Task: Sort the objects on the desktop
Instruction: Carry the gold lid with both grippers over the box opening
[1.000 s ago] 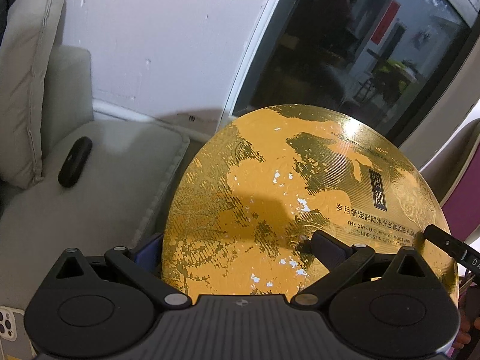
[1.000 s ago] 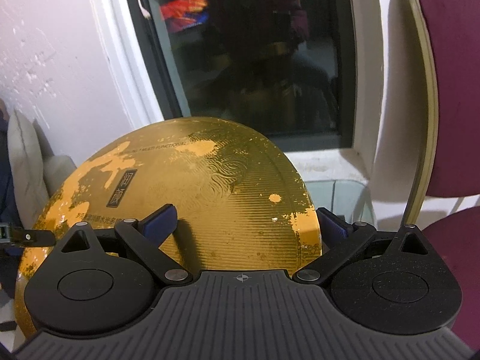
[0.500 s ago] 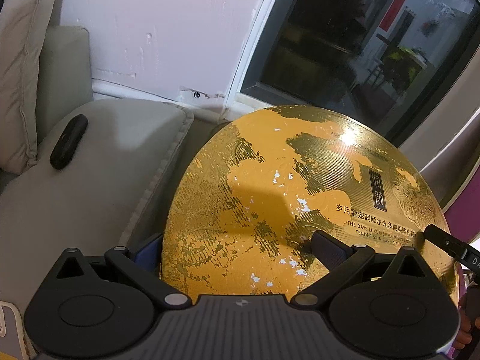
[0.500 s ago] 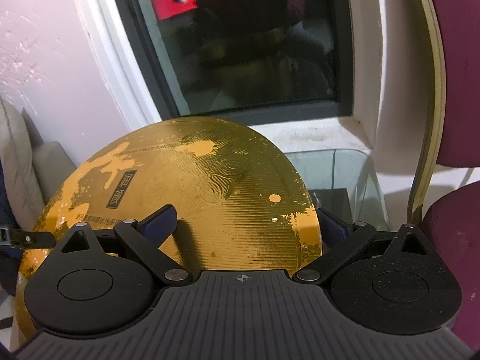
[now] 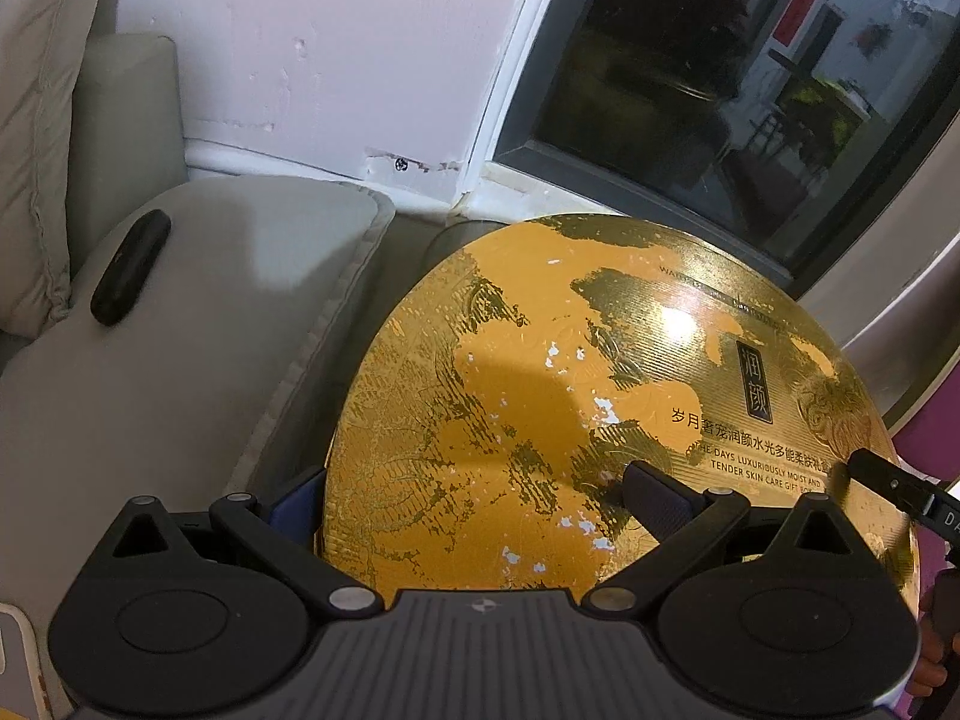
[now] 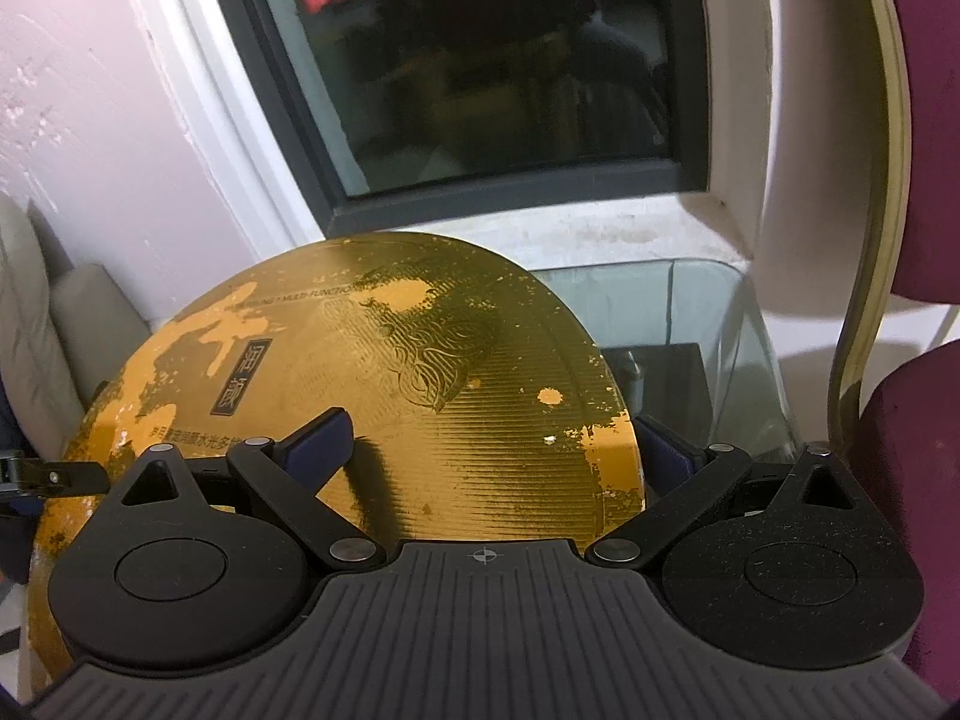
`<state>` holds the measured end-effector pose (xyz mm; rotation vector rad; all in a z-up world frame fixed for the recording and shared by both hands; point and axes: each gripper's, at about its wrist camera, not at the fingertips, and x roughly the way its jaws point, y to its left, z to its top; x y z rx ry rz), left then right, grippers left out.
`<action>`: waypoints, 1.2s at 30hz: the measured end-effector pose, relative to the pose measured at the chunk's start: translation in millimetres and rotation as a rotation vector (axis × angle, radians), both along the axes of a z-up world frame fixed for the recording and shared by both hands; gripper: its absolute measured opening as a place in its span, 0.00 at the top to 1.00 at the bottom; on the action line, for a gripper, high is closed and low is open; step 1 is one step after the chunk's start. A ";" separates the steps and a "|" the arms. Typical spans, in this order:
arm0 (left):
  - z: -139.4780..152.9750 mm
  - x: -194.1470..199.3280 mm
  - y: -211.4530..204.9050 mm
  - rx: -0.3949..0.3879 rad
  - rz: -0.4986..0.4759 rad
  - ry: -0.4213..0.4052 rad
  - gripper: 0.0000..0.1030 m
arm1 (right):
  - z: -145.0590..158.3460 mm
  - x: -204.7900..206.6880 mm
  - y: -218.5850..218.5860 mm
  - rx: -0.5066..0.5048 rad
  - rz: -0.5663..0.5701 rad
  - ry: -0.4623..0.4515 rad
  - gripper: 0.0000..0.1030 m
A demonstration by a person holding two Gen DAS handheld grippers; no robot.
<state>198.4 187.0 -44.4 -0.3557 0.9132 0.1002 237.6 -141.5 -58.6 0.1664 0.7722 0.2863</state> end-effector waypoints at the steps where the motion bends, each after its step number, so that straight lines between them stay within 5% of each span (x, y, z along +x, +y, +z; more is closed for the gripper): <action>1: 0.5 0.4 -0.8 0.001 -0.001 0.001 0.02 | -1.2 1.2 -0.7 0.004 -0.002 0.002 0.03; 36: -2.5 -6.1 0.5 0.022 0.037 0.001 0.01 | -15.3 19.9 7.1 -0.001 0.000 0.038 0.03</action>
